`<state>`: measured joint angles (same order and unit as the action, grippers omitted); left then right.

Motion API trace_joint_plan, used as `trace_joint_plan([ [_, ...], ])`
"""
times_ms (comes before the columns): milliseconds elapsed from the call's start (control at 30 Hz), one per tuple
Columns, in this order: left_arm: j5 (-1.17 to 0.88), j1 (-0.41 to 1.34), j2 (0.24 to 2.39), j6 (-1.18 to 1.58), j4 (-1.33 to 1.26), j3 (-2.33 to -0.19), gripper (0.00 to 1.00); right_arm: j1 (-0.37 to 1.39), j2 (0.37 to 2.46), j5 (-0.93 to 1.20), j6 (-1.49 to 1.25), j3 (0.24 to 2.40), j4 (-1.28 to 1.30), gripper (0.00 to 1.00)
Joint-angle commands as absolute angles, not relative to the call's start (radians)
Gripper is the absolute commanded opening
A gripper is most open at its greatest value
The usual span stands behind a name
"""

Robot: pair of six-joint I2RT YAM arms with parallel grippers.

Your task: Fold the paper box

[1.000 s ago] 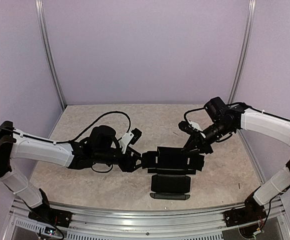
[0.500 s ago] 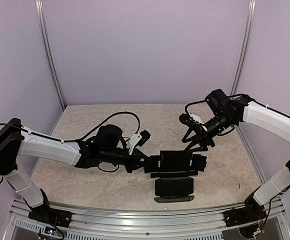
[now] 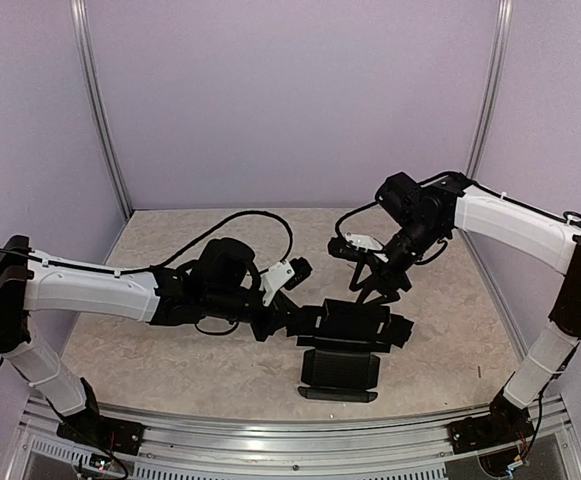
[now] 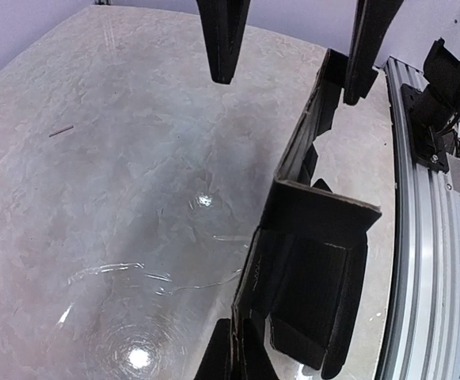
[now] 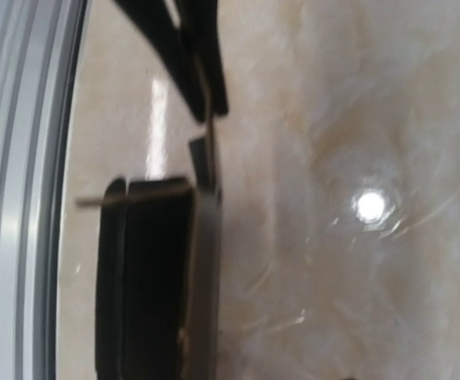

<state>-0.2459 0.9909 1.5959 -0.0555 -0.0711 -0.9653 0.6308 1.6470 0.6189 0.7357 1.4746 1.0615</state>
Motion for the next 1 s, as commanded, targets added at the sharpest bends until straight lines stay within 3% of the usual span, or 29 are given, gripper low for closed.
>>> trace_joint_plan([
  [0, -0.211, 0.995, 1.567, -0.098, -0.033, -0.997, 0.0, 0.644, 1.649, 0.57, 0.73, 1.485, 1.129, 0.55],
  [100, -0.213, 0.995, 1.566, -0.102, -0.032, -1.004, 0.0, 0.646, 1.655, 0.563, 0.713, 1.476, 1.116, 0.4],
  [267, -0.214, 0.995, 1.569, -0.107, -0.03, -1.018, 0.0, 0.649, 1.674, 0.551, 0.693, 1.47, 1.094, 0.31],
  [367, -0.207, 0.995, 1.572, -0.111, -0.023, -1.027, 0.0, 0.649, 1.684, 0.532, 0.679, 1.47, 1.075, 0.13],
  [467, -0.193, 0.994, 1.57, -0.113, -0.02, -1.028, 0.0, 0.649, 1.689, 0.521, 0.671, 1.469, 1.063, 0.16],
  [567, -0.182, 0.99, 1.564, -0.108, -0.024, -1.023, 0.0, 0.649, 1.687, 0.52, 0.669, 1.468, 1.053, 0.05],
  [633, -0.134, 0.991, 1.561, -0.092, -0.023, -1.02, 0.13, 0.648, 1.671, 0.516, 0.659, 1.46, 1.03, 0.0],
  [767, -0.065, 0.986, 1.494, -0.06, -0.095, -0.925, 0.39, 0.618, 1.63, 0.565, 0.664, 1.452, 1.015, 0.0],
  [867, -0.128, 0.953, 1.372, -0.016, -0.226, -0.77, 0.5, 0.585, 1.609, 0.65, 0.684, 1.442, 1.028, 0.0],
  [967, -0.23, 0.898, 1.3, 0.064, -0.316, -0.655, 0.51, 0.578, 1.579, 0.704, 0.689, 1.418, 1.011, 0.0],
])
